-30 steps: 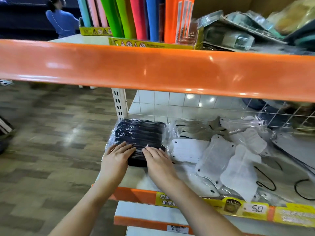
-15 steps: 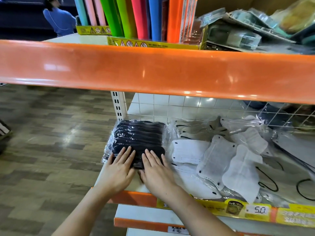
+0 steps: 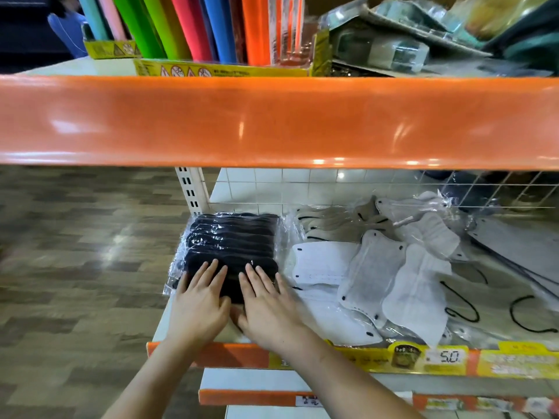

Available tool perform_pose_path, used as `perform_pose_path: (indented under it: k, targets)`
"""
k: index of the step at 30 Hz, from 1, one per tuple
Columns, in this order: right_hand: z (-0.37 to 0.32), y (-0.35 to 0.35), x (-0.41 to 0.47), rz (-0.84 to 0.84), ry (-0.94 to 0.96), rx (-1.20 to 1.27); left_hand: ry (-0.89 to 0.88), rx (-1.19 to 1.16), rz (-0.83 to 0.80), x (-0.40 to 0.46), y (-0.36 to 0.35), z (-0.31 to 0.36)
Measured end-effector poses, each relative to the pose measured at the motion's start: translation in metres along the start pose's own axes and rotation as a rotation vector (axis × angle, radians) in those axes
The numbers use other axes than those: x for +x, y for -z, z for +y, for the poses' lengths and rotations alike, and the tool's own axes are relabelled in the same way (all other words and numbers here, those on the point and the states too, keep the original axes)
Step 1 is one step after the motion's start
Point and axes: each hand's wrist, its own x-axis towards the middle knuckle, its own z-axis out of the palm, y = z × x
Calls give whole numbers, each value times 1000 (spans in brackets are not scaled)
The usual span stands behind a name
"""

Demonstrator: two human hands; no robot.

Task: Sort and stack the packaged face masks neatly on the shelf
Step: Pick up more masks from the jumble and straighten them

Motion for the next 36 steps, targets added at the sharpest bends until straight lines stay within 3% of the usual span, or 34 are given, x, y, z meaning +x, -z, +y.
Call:
perform_pose_path:
  k: [7, 15, 21, 36]
  targets:
    - [17, 9, -7, 218, -32, 15, -37, -118, 84, 10, 6, 43]
    - [82, 28, -30, 445, -154, 16, -132, -146, 99, 28, 15, 113]
    - [137, 49, -61, 387, -211, 87, -127, -182, 48, 39, 14, 179]
    - [284, 68, -153, 537, -335, 19, -235, -236, 19, 41, -17, 345]
